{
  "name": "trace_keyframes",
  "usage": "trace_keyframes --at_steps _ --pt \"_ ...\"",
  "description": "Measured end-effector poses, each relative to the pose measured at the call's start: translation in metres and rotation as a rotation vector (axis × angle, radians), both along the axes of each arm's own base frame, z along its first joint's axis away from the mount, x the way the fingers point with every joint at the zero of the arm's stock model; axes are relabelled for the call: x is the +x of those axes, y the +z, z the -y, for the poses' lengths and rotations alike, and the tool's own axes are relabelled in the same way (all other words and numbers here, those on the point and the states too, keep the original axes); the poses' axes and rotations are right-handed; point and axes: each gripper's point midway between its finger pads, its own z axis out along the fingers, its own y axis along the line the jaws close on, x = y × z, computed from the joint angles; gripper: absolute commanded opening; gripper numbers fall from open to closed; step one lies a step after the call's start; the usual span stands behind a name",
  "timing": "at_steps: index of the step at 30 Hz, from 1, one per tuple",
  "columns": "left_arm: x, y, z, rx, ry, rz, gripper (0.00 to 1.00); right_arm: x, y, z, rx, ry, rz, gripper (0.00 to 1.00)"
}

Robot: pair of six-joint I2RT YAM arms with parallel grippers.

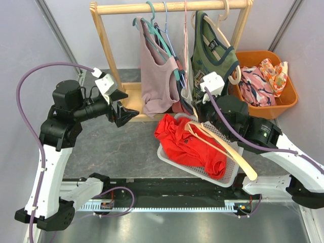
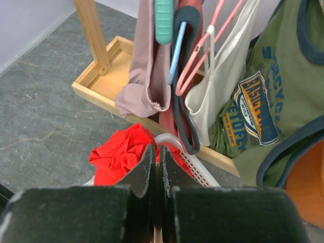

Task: Remove the tank top from the hanger

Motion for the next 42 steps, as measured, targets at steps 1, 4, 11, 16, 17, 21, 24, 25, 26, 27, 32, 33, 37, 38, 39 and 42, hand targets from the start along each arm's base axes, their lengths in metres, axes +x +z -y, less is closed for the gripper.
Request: trace_keyframes --at_steps 1,4,11,16,17,21,24,25,26,27,32,33,37,38,39,42 --pt "0.000 -0.001 0.000 0.005 -0.001 0.002 0.89 0.000 0.001 0.002 0.006 -0.006 0.000 0.00" --pt "0.001 -0.004 0.001 0.016 -0.004 0.004 0.89 0.005 -0.002 0.006 0.012 -0.022 -0.015 0.00" --pt "0.002 -0.015 0.000 0.040 0.001 -0.010 0.89 0.027 -0.064 -0.003 -0.074 -0.017 -0.129 0.00" --pt "0.001 -0.026 0.000 0.059 0.000 -0.029 0.89 0.041 -0.081 -0.017 -0.021 0.028 -0.160 0.00" --pt "0.002 -0.027 -0.001 0.065 0.007 -0.030 0.89 0.042 -0.081 -0.020 -0.002 0.040 -0.158 0.00" --pt "0.001 -0.026 -0.005 0.075 0.020 -0.014 0.89 0.041 -0.085 -0.043 0.092 0.126 -0.152 0.00" --pt "-0.002 -0.024 -0.007 0.080 0.028 -0.001 0.89 0.037 -0.085 -0.060 0.147 0.197 -0.158 0.00" --pt "-0.003 -0.024 -0.008 0.081 0.031 0.006 0.89 0.035 -0.085 -0.066 0.163 0.226 -0.162 0.00" --pt "-0.003 -0.023 -0.009 0.083 0.033 0.012 0.89 0.034 -0.086 -0.073 0.177 0.251 -0.168 0.00" --pt "-0.004 -0.022 -0.009 0.084 0.033 0.018 0.89 0.034 -0.087 -0.079 0.190 0.274 -0.173 0.00" --pt "-0.005 -0.022 -0.011 0.094 0.037 0.033 0.89 0.029 -0.093 -0.105 0.243 0.374 -0.213 0.00" --pt "-0.005 -0.022 -0.012 0.096 0.038 0.035 0.89 0.027 -0.094 -0.109 0.255 0.393 -0.220 0.00" --pt "-0.003 -0.023 -0.014 0.108 0.048 0.039 0.89 0.017 -0.095 -0.119 0.304 0.459 -0.249 0.00" --pt "-0.003 -0.023 -0.014 0.110 0.050 0.040 0.89 0.015 -0.095 -0.121 0.317 0.473 -0.252 0.00" --pt "-0.003 -0.023 -0.014 0.111 0.050 0.041 0.89 0.013 -0.095 -0.123 0.329 0.486 -0.258 0.00" --pt "-0.002 -0.023 -0.015 0.114 0.051 0.043 0.89 0.009 -0.089 -0.129 0.362 0.519 -0.259 0.00"
